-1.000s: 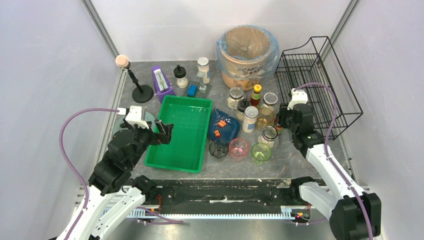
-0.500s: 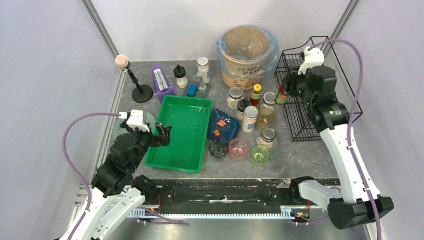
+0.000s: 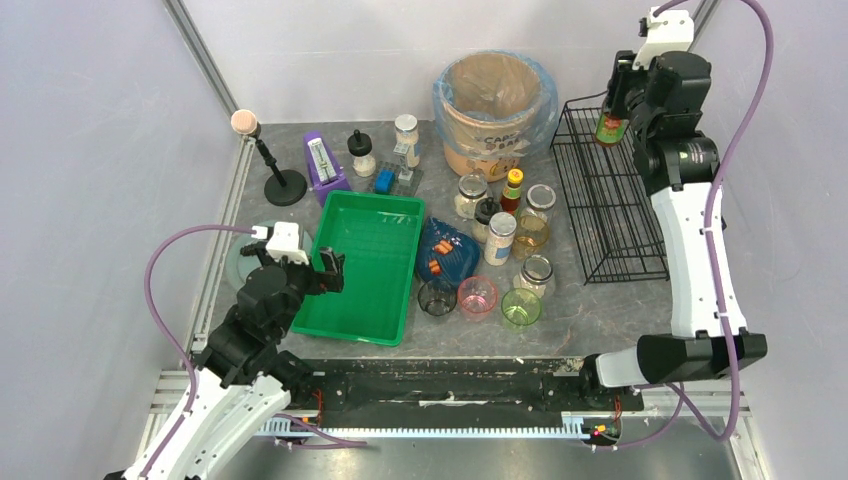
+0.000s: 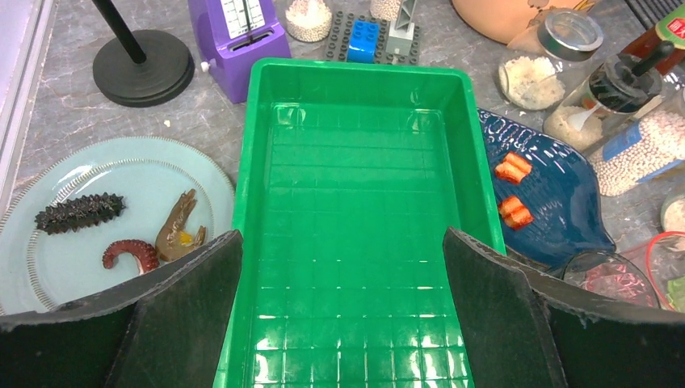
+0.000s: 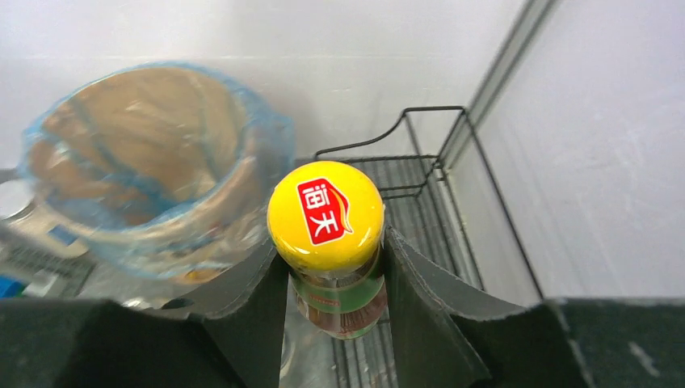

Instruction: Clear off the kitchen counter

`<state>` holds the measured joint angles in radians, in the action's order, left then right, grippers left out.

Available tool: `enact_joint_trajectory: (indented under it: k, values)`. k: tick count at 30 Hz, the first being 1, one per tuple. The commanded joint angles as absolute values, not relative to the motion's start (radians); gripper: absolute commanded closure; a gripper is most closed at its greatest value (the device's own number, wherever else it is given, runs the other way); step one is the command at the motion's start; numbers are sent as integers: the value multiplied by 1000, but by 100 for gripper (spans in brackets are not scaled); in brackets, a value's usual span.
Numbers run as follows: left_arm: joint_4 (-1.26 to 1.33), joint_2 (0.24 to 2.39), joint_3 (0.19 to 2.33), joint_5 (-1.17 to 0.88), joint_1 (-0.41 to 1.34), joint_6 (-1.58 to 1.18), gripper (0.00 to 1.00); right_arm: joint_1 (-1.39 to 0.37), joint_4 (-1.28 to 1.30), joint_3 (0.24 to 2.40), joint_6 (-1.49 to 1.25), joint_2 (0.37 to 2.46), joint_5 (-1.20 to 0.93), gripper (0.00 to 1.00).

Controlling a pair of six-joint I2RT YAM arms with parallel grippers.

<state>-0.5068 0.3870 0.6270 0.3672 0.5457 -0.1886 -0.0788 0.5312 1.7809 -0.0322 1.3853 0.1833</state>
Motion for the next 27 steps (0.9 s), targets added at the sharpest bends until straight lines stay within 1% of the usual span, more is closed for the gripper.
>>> enact_joint_trajectory:
  k: [1, 8, 11, 16, 27]
  values:
    - [-454, 414, 618, 399, 549, -162, 1, -8, 289, 1872, 25, 1414, 238, 100]
    - [-452, 451, 612, 417, 548, -151, 1, 122, 144, 1880, 22, 1494, 205, 100]
    - [-453, 469, 611, 425, 548, -149, 1, 160, 111, 1925, 20, 1540, 188, 100]
    - [-454, 483, 609, 434, 548, -147, 1, 239, 68, 1999, -55, 1636, 98, 100]
    - [-446, 483, 598, 440, 546, -142, 1, 276, -92, 2026, -88, 1806, 3, 100]
